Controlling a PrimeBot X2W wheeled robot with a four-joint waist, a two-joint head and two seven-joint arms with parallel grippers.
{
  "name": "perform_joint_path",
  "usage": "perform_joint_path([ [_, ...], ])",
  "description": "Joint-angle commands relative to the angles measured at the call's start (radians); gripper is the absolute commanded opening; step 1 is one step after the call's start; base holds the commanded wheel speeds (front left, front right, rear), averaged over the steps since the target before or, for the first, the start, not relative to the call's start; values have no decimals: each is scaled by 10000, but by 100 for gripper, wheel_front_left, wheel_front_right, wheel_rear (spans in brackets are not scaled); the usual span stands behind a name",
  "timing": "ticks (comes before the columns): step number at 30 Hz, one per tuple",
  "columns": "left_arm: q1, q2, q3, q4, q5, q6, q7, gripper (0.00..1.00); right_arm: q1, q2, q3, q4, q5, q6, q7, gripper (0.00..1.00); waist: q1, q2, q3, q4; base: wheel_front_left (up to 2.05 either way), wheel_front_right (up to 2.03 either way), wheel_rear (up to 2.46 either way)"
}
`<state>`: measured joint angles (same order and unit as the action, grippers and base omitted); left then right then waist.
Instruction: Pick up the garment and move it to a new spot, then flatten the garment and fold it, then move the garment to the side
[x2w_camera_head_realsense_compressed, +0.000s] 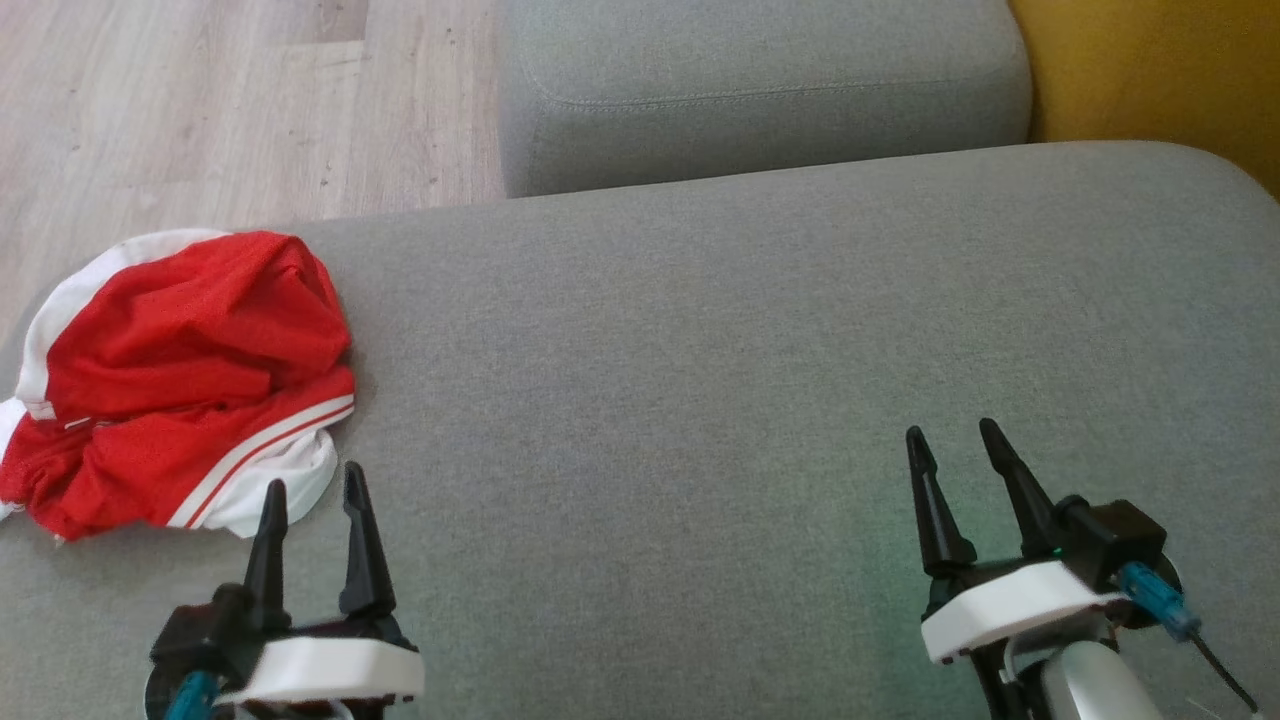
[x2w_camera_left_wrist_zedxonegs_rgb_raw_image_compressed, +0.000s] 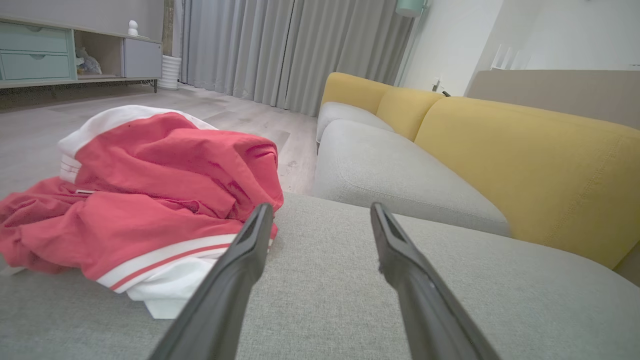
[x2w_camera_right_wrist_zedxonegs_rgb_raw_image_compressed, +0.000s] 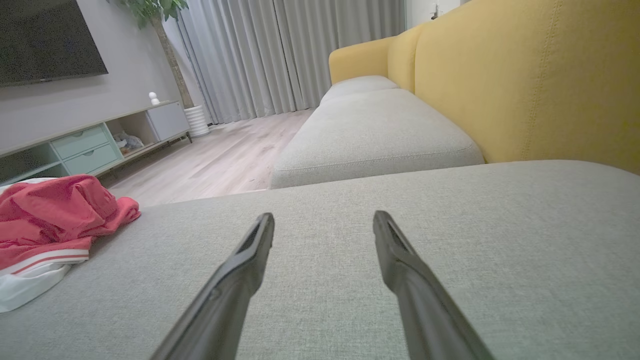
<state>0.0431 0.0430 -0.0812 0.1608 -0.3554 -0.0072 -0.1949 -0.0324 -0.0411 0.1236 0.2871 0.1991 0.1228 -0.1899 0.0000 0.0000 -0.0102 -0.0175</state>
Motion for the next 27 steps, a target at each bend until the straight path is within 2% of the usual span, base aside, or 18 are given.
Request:
perform_joint_path([
  [1,-281,64,181,-385,321,86,-129,100,-618,-77,179,-343,-336,67,-176,100,0,0,11,-7,0,0,0],
  [19,-175,71,114,-649,2544,543,-657,100,-722,-91,171,-378,-2580,79,-706,100,0,0,123,-118,0,0,0],
  [27,-136,72,257,-498,2520,558,-669,100,-654,-91,-71,-337,-2656,79,-718,100,0,0,91,-111,0,0,0],
])
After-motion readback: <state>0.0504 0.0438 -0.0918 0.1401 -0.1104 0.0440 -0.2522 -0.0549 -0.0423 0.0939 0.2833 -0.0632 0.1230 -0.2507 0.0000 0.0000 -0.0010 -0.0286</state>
